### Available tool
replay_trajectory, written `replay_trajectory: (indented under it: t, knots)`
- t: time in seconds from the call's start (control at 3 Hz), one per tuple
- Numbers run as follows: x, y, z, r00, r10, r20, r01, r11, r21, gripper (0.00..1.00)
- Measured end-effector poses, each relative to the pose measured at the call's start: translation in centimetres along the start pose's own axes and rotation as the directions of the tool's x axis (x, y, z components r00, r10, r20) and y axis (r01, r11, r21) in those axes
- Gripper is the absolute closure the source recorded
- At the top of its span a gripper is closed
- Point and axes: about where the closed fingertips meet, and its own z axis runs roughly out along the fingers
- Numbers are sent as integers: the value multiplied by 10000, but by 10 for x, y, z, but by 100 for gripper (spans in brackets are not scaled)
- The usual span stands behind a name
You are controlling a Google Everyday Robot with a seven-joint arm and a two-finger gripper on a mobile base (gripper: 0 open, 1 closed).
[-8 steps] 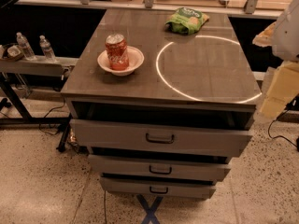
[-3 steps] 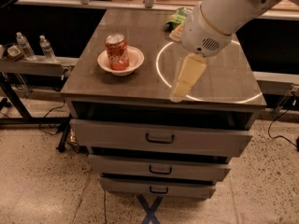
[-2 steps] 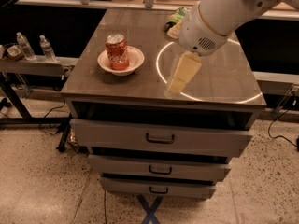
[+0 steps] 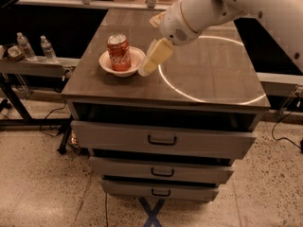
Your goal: Pick coke can from paper bowl and place on counter
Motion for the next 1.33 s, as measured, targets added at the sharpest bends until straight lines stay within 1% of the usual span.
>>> replay_trajectory:
  t: [0.33,0.67,1.0,1.33]
  knots:
    - [-20,-27,59,9926,356,1159,-336,9992,-193,0]
    - [-31,-36,89,9834,854,1601,-775,9955,-547,0]
    - [-34,-39,112,9700,1478,1930,-1344,9876,-807,18]
    - [-32,-46,117,9600,1844,2107,-1725,9822,-737,41]
